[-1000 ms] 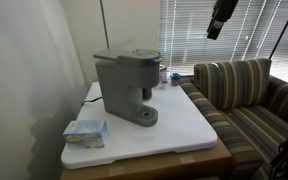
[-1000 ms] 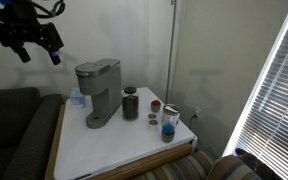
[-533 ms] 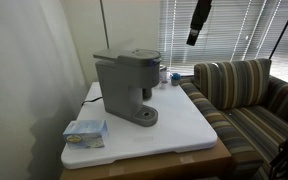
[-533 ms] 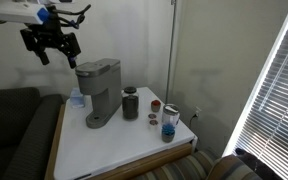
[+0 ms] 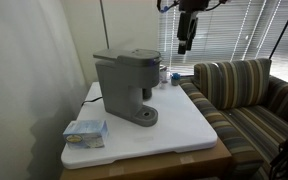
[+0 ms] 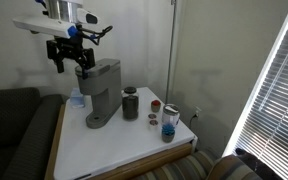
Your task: Open the coffee maker
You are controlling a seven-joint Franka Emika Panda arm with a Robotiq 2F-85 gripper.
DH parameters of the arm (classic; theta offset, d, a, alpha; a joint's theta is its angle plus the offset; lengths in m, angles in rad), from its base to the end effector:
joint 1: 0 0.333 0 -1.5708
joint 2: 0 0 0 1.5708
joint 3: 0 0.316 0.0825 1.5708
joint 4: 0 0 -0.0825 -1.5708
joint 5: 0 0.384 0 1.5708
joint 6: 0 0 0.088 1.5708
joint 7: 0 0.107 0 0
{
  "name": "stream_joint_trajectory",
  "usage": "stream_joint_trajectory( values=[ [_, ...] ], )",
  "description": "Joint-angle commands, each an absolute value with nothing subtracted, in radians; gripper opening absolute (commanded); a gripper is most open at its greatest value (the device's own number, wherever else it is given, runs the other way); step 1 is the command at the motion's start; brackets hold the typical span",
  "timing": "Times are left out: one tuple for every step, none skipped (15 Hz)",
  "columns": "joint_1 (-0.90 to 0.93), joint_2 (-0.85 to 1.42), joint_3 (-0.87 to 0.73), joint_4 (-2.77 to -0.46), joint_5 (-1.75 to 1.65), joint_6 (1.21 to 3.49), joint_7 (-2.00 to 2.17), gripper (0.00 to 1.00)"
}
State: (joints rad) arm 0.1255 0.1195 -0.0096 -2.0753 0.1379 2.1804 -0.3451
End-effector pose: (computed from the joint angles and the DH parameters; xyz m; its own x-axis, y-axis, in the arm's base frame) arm 0.5617 0.0706 0.3715 0.9284 0.3710 0.0197 0.3708 -0.9221 -0.1103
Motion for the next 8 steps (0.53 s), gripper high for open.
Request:
stream_joint_trajectory(
  values=[
    [0.101, 0.145, 0.022, -2.022, 0.075, 2.047, -0.241, 1.00],
    [0.105, 0.142, 0.027, -2.025, 0.064, 2.028, -0.214, 1.00],
    [0.107, 0.140, 0.034, -2.032, 0.062, 2.015, -0.199, 1.00],
    [0.108, 0.138, 0.041, -2.049, 0.068, 2.020, -0.188, 1.00],
    [0.107, 0.137, 0.047, -2.063, 0.078, 2.030, -0.180, 1.00],
    [0.104, 0.139, 0.053, -2.082, 0.096, 2.066, -0.189, 1.00],
    [0.102, 0.141, 0.057, -2.096, 0.106, 2.086, -0.184, 1.00],
    [0.100, 0.143, 0.060, -2.118, 0.123, 2.124, -0.185, 1.00]
  ],
)
